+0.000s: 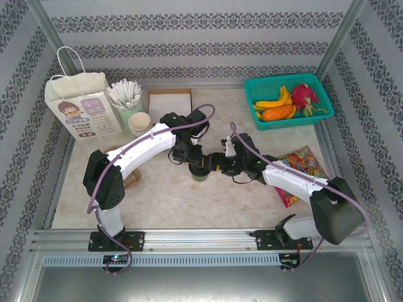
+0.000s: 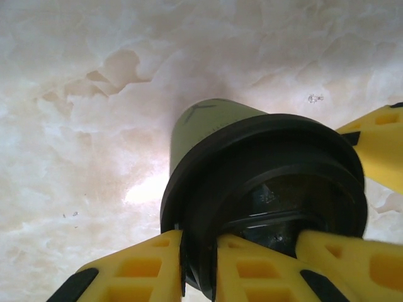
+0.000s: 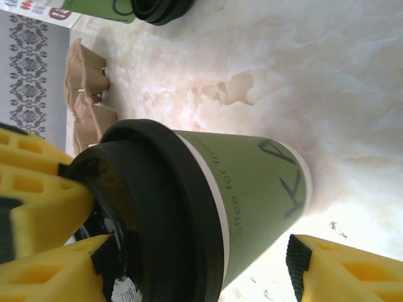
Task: Pack the takeout coffee
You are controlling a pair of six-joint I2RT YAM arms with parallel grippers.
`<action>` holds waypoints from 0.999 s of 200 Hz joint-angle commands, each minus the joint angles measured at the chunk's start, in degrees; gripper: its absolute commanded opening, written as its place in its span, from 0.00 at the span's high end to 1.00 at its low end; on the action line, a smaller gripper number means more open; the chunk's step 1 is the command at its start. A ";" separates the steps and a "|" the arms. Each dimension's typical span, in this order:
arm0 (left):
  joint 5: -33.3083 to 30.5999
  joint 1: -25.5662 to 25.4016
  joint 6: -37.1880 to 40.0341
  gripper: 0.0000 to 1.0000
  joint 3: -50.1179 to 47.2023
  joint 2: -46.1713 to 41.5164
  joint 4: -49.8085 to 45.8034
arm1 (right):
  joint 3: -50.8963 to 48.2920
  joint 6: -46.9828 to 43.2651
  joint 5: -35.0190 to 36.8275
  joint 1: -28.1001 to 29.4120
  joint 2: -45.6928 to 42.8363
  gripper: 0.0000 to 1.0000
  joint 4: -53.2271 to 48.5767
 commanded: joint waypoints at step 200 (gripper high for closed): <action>10.06 8.76 -2.51 0.64 -11.39 -12.55 13.23 | 10.15 -0.75 4.54 2.42 5.86 0.35 -16.09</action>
